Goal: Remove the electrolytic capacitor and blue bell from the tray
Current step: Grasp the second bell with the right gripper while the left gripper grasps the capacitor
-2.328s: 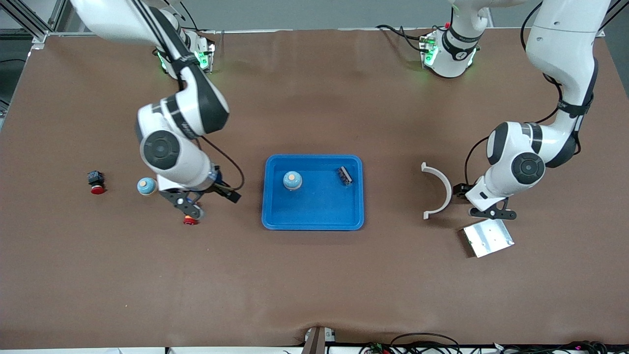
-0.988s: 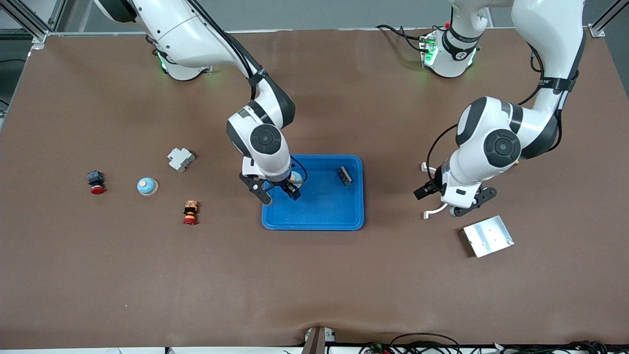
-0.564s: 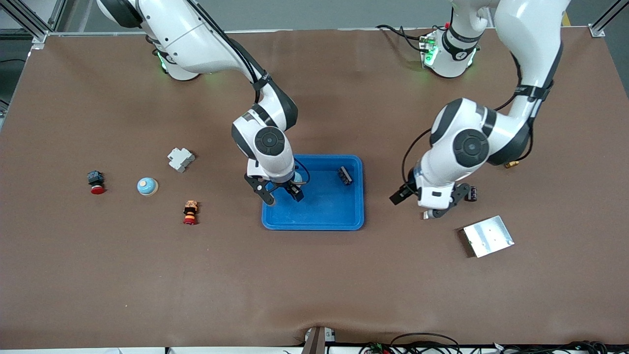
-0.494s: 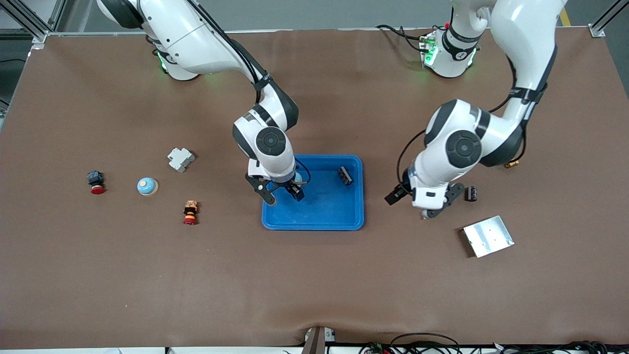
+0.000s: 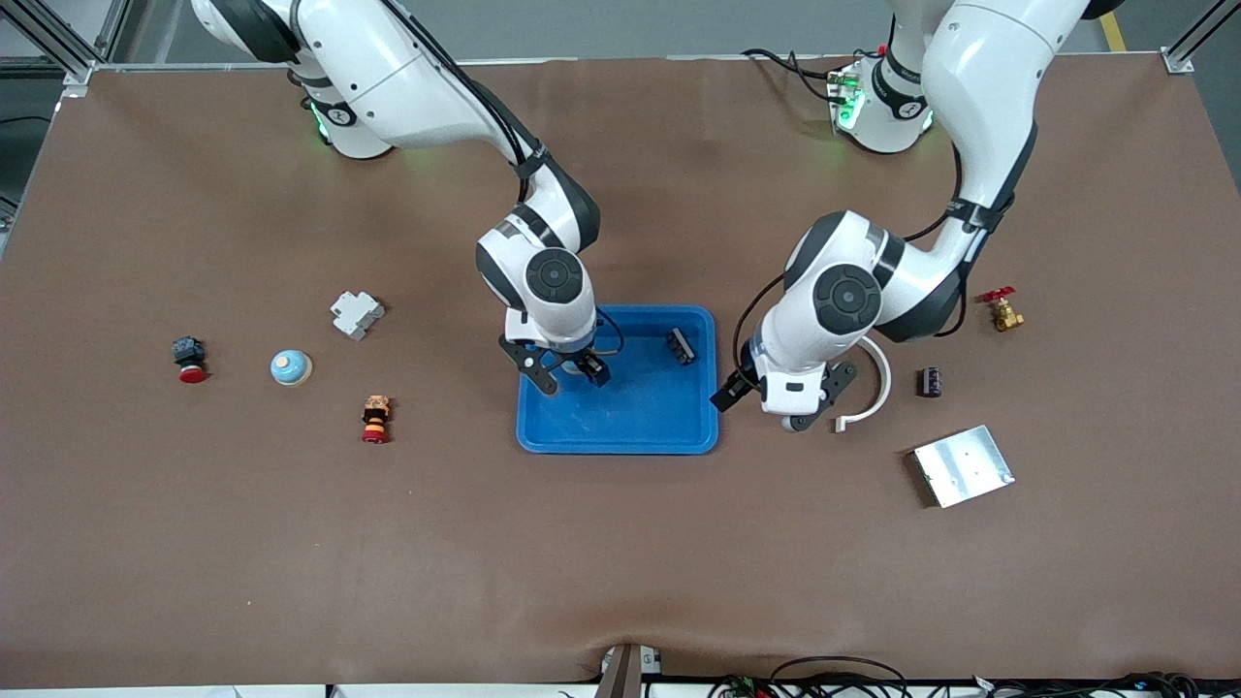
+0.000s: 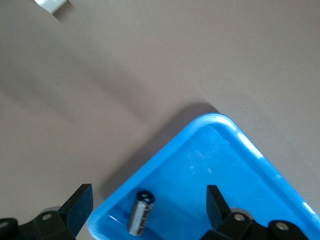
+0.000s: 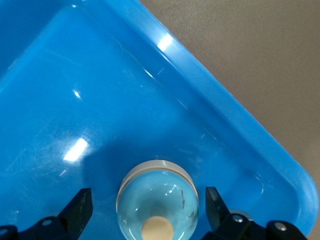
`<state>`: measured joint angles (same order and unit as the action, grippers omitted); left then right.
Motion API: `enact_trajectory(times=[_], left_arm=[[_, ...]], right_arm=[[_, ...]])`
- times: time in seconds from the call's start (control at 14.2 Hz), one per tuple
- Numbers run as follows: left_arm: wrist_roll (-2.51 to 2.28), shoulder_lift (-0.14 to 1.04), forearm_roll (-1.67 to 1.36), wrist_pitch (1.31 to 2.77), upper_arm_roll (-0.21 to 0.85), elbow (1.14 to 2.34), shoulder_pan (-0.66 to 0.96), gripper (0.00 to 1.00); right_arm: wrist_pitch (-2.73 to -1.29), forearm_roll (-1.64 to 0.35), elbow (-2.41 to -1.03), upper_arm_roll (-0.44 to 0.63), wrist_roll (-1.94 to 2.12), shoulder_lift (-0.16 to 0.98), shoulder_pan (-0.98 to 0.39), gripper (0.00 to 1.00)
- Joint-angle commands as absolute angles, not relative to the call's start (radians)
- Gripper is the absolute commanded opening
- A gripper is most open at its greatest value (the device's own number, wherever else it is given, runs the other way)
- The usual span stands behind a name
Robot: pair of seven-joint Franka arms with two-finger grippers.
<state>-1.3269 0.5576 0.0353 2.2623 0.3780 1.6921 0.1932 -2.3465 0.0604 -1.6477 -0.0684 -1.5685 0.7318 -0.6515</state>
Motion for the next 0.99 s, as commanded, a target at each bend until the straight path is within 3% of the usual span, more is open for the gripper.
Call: enact_trajectory(times=[0.0, 0.21, 0.28, 0.35, 0.42, 0.49, 0.92], left_arm=[[-1.400, 0.613, 0.028, 2.278, 0.377, 1.620, 0.239, 1.00], [-1.434, 0.637, 0.031, 2.278, 0.373, 1.598, 0.282, 1.00], [-1.440, 0.641, 0.032, 2.278, 0.371, 1.600, 0.291, 1.00], [-1.451, 0.649, 0.035, 2.278, 0.370, 1.600, 0.305, 1.00], [-1.451, 0.656, 0.038, 2.278, 0.368, 1.600, 0.313, 1.00], [-1.454, 0.666, 0.044, 2.278, 0.367, 1.600, 0.317, 1.00], [-1.480, 0.699, 0.064, 2.278, 0.357, 1.608, 0.362, 1.00]], right_arm=[[-2.352, 0.078, -1.626, -0.058, -1.597, 0.749, -0.667, 1.00], [-2.352, 0.080, -1.626, -0.057, -1.589, 0.749, -0.666, 1.00], [-2.352, 0.080, -1.625, -0.058, -1.586, 0.749, -0.666, 0.83], [-2.352, 0.080, -1.624, -0.058, -1.586, 0.749, -0.666, 0.50], [-2.352, 0.080, -1.624, -0.058, -1.585, 0.749, -0.666, 0.10], [-2.352, 0.080, -1.624, -0.058, -1.594, 0.749, -0.666, 0.00], [-2.335, 0.075, -1.611, -0.058, -1.575, 0.738, -0.644, 0.00]])
